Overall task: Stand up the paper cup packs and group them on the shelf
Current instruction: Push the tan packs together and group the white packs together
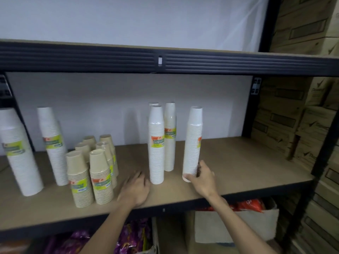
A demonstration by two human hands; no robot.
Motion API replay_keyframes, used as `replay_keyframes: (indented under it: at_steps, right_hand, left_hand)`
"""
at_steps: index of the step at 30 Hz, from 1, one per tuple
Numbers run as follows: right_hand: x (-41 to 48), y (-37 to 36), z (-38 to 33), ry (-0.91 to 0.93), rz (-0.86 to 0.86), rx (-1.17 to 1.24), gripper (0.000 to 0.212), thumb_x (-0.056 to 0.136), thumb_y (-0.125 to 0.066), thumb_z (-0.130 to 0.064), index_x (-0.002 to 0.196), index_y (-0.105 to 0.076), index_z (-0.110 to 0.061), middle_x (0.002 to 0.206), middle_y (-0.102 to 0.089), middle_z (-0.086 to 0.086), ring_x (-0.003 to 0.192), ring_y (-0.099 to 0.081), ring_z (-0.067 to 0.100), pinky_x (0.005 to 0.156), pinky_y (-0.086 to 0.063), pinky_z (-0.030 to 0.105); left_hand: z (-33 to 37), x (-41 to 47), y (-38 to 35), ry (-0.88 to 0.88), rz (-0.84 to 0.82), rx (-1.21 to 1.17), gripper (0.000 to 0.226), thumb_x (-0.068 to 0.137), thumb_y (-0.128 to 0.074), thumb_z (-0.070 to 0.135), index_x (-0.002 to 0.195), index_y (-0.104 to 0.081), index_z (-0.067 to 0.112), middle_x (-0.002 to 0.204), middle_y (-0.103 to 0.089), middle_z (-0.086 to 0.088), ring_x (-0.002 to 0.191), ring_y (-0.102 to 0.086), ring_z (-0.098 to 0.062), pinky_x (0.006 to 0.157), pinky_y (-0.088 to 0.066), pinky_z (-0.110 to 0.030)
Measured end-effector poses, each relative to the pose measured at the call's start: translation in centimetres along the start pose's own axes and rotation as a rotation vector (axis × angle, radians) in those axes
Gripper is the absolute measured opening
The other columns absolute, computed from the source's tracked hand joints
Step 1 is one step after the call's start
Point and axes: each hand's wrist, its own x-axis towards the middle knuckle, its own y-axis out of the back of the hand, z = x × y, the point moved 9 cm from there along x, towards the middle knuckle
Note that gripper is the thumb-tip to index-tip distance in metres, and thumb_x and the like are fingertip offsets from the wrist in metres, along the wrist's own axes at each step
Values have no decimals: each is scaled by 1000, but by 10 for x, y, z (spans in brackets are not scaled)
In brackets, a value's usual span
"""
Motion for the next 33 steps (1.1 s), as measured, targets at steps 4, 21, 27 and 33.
replay_keyframes:
  at_steps: [4, 21, 27, 33]
  right_hand:
    - [-4, -31, -14, 4, -26, 36, 46, 72, -85, -29, 108, -57, -22, 104, -67, -7, 102, -64, 16, 80, -48, 24]
    - [-2, -60, -5, -42, -103, -140, 56, 56, -66, -61, 103, -61, -30, 100, -72, -12, 90, -69, 12, 79, -58, 42]
    - [-8, -58, -14, -46, -86, -187, 66, 62, -78, -60, 117, -61, -26, 110, -71, -12, 97, -67, 13, 84, -57, 40]
    - [-11, -56, -19, -63, -83, -311, 67, 67, -71, -69, 116, -58, -25, 112, -69, -9, 104, -64, 19, 84, -54, 37]
  left_hand:
    - [0, -1, 0, -5, 9, -11, 56, 102, -22, 36, 153, -25, 12, 162, -18, -4, 150, -10, -18, 121, -9, -36]
    - [3, -7, 1, -11, -1, -22, 57, 103, -20, 37, 154, -19, 12, 163, -13, -4, 150, -6, -16, 122, -4, -35]
    - [3, -7, 2, -15, 11, -18, 57, 103, -20, 37, 155, -18, 14, 164, -13, -2, 150, -6, -16, 121, -4, -34]
    - [6, -14, 10, -1, 75, -57, 49, 101, -28, 34, 143, -41, 13, 154, -36, -6, 142, -32, -23, 116, -26, -37]
